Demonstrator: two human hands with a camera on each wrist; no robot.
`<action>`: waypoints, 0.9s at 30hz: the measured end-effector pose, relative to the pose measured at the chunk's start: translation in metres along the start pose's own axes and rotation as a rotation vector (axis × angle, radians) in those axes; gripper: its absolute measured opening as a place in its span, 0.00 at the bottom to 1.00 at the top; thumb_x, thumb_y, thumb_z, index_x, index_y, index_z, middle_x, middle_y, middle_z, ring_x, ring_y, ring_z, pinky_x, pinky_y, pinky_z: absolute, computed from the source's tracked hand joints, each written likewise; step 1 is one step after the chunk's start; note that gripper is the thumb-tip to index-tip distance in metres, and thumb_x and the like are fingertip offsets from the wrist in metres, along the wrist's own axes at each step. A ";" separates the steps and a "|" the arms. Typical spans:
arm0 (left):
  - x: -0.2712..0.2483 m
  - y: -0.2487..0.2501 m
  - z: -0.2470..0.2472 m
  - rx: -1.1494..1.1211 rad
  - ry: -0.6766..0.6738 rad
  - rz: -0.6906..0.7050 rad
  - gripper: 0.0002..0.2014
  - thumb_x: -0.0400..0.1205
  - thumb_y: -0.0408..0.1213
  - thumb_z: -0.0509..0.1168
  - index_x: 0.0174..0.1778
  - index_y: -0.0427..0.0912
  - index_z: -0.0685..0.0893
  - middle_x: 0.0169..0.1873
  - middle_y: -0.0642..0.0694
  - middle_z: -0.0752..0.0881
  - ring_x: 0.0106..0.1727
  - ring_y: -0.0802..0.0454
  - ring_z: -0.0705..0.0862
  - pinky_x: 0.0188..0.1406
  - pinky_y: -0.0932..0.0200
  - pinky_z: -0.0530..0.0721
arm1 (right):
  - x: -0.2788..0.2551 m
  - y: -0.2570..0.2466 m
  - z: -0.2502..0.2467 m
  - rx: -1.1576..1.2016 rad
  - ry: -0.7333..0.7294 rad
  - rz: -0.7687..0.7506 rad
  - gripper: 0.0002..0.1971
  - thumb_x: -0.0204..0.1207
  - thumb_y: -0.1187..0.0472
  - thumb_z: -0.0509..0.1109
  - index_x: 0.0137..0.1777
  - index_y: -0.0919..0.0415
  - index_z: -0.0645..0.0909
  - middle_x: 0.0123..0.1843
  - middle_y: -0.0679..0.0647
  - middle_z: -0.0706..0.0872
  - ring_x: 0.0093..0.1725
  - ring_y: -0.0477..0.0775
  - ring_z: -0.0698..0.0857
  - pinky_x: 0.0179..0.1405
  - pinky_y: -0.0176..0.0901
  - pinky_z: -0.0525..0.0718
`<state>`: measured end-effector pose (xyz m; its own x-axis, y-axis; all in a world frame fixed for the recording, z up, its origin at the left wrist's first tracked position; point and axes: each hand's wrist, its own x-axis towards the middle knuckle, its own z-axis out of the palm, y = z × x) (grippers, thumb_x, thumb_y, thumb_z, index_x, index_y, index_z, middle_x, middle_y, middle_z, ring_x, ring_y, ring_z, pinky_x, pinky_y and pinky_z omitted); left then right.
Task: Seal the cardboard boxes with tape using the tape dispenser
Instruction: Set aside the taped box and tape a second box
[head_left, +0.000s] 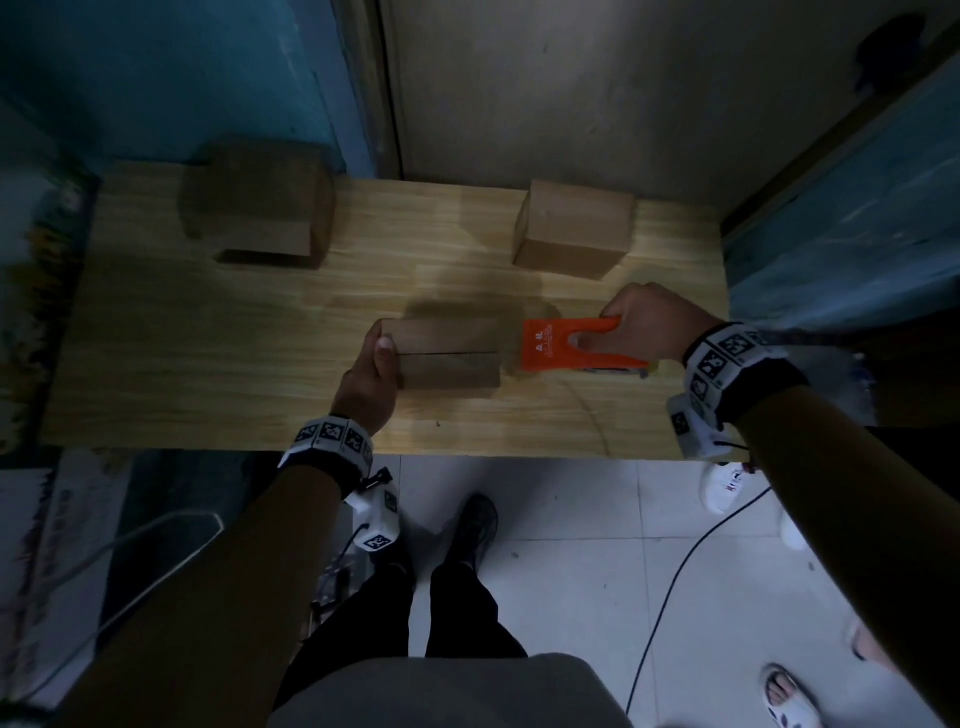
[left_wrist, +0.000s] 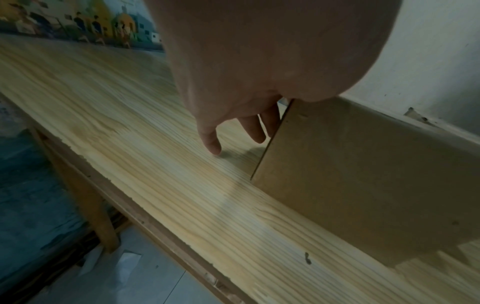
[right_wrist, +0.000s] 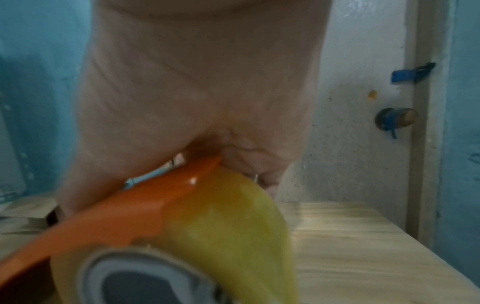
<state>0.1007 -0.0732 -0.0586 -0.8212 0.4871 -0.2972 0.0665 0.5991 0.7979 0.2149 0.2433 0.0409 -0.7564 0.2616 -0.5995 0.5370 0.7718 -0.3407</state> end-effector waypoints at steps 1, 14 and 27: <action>0.000 0.002 0.000 0.003 -0.003 0.000 0.27 0.87 0.58 0.38 0.77 0.50 0.66 0.51 0.39 0.85 0.51 0.39 0.86 0.51 0.43 0.87 | 0.001 -0.001 -0.001 -0.011 -0.011 0.007 0.29 0.70 0.29 0.71 0.31 0.57 0.89 0.24 0.51 0.89 0.27 0.51 0.90 0.39 0.50 0.92; 0.000 0.003 0.001 -0.002 -0.004 -0.003 0.21 0.92 0.45 0.41 0.80 0.47 0.65 0.52 0.46 0.79 0.50 0.47 0.80 0.46 0.57 0.77 | 0.020 -0.022 0.005 -0.223 0.032 0.045 0.29 0.69 0.28 0.70 0.31 0.56 0.80 0.30 0.54 0.84 0.33 0.55 0.85 0.33 0.43 0.78; 0.003 -0.009 -0.003 -0.074 0.019 -0.005 0.25 0.89 0.54 0.38 0.78 0.50 0.67 0.56 0.42 0.82 0.55 0.39 0.83 0.54 0.45 0.83 | 0.023 -0.038 0.032 -0.643 0.098 0.112 0.17 0.74 0.42 0.72 0.44 0.57 0.83 0.34 0.52 0.75 0.41 0.57 0.82 0.44 0.46 0.79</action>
<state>0.0956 -0.0790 -0.0648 -0.8320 0.4717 -0.2920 0.0206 0.5523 0.8334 0.1893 0.2020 0.0170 -0.7556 0.3885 -0.5273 0.3074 0.9213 0.2383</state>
